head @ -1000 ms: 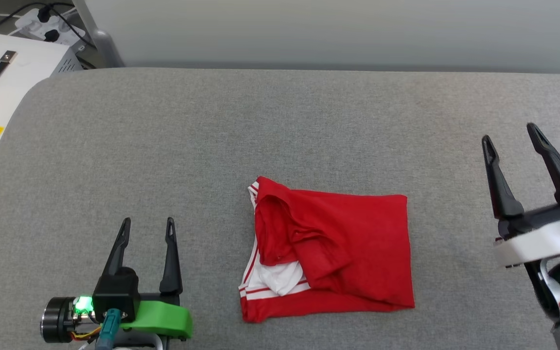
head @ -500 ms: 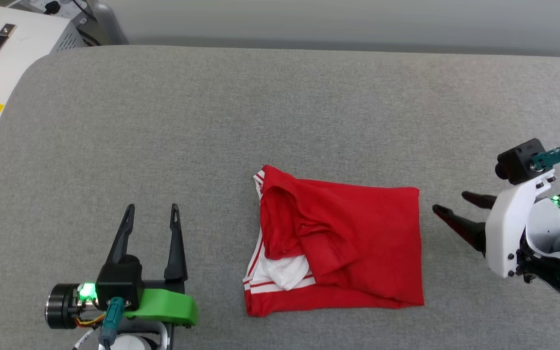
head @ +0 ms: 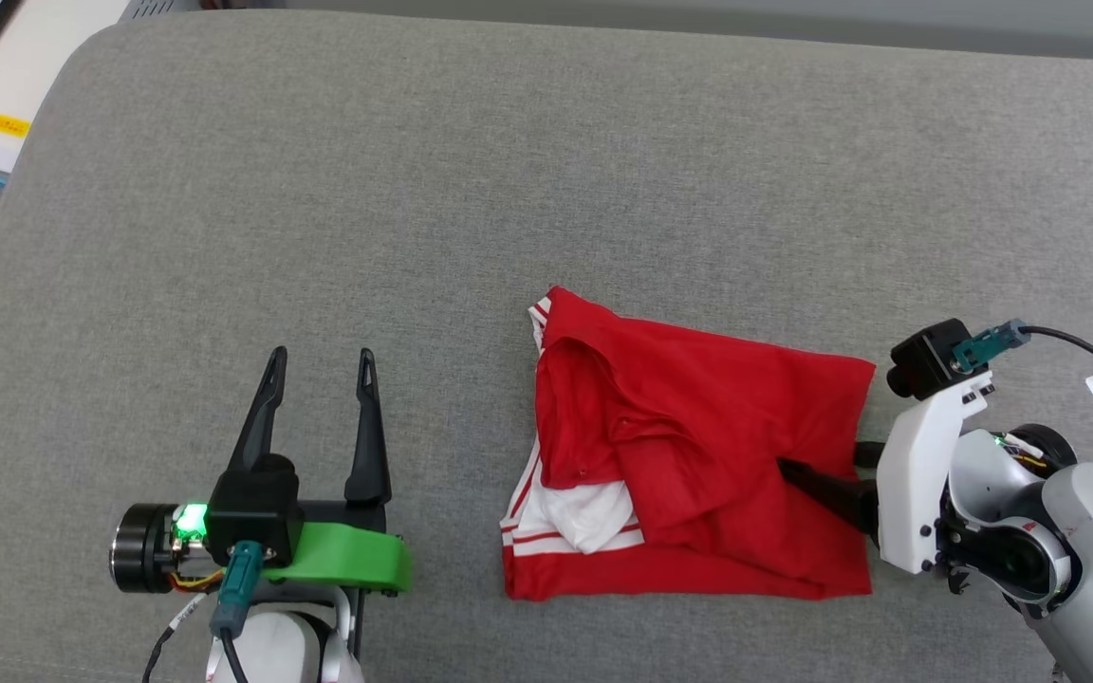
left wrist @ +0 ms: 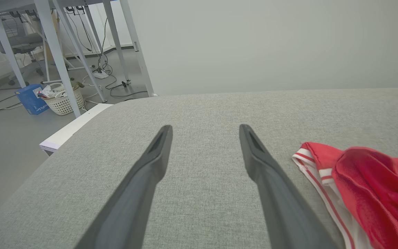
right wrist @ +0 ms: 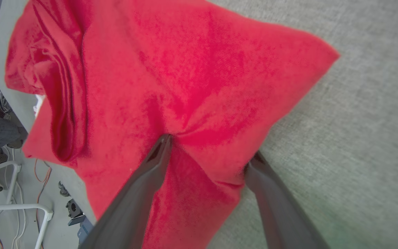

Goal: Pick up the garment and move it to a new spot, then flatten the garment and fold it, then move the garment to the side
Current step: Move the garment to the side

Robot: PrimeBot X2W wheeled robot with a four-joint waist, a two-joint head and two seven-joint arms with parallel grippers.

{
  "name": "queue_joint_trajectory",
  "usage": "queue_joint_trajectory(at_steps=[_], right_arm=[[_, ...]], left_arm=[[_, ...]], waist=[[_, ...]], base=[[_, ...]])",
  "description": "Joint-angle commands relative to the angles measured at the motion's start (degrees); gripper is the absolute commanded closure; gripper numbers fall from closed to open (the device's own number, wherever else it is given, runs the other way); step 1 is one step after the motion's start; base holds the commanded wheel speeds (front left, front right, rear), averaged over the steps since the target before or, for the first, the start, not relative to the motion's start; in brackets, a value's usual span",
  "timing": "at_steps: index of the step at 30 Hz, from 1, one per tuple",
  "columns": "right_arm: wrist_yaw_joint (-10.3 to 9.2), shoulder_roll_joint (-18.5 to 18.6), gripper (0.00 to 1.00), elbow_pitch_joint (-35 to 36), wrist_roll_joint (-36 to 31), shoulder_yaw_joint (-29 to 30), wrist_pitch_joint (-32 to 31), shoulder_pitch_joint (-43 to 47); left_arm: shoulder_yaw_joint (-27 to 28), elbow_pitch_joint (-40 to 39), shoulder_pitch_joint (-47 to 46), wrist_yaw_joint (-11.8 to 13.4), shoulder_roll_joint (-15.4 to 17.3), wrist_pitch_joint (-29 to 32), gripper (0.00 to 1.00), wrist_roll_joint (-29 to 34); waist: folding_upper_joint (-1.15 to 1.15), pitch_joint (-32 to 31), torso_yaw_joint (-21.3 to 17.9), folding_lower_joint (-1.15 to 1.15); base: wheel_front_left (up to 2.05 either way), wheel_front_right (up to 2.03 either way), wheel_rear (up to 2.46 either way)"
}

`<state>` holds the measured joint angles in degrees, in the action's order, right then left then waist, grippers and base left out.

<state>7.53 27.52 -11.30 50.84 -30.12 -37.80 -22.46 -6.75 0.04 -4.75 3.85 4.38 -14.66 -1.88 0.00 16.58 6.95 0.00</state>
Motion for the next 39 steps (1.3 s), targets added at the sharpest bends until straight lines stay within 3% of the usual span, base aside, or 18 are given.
queue_joint_trajectory(at_steps=[1,3,5,15,21,28,34,39], right_arm=[[-0.04,-0.7,0.00,-1.7,-0.7,-2.2,0.8,0.5],[-0.04,-0.7,0.00,-2.4,-0.9,-4.2,2.1,0.7],[-0.04,-0.2,1.00,-2.6,-1.4,-5.3,4.7,0.3],[-0.04,4.8,1.00,1.2,-5.7,-8.5,16.4,-6.1],[-0.04,11.1,1.00,6.9,-9.9,-12.3,16.1,-9.9],[-0.04,16.3,1.00,9.9,-9.4,-11.5,14.9,-12.7],[-0.04,18.9,1.00,7.9,-9.1,-8.9,15.5,-13.8],[-0.04,21.1,1.00,3.6,-9.4,-6.5,16.3,-15.3]], left_arm=[[-0.1,0.0,-1.0,0.4,-0.3,-0.3,0.00,0.4],[-0.2,0.1,-1.1,0.5,-0.4,-0.3,0.00,0.4],[-0.2,0.3,-1.1,0.5,-0.5,-0.3,0.00,0.3],[0.8,1.1,1.1,0.4,0.1,-0.3,0.00,0.2],[1.0,0.4,2.6,0.6,0.1,-0.3,0.00,0.4],[1.5,-0.9,2.1,0.6,0.8,-0.3,0.00,0.7],[1.6,-2.1,0.5,0.5,1.9,-0.3,0.00,1.4],[1.7,-3.1,-1.3,0.3,3.0,-0.3,0.00,1.8]], waist=[[0.00,0.7,0.8,0.00],[0.00,0.6,1.0,0.00],[0.00,0.4,1.1,0.00],[0.00,-3.6,-1.8,0.00],[0.00,-4.8,-7.2,0.00],[0.00,-2.5,-14.5,0.00],[0.00,1.4,-18.6,0.00],[0.00,5.2,-19.9,0.00]], base=[[0.00,0.00,0.00],[0.00,0.00,0.00],[0.00,0.00,0.00],[0.00,0.00,0.00],[0.00,0.00,0.00],[0.00,0.00,0.00],[0.00,0.00,0.00],[0.00,0.00,0.00]])
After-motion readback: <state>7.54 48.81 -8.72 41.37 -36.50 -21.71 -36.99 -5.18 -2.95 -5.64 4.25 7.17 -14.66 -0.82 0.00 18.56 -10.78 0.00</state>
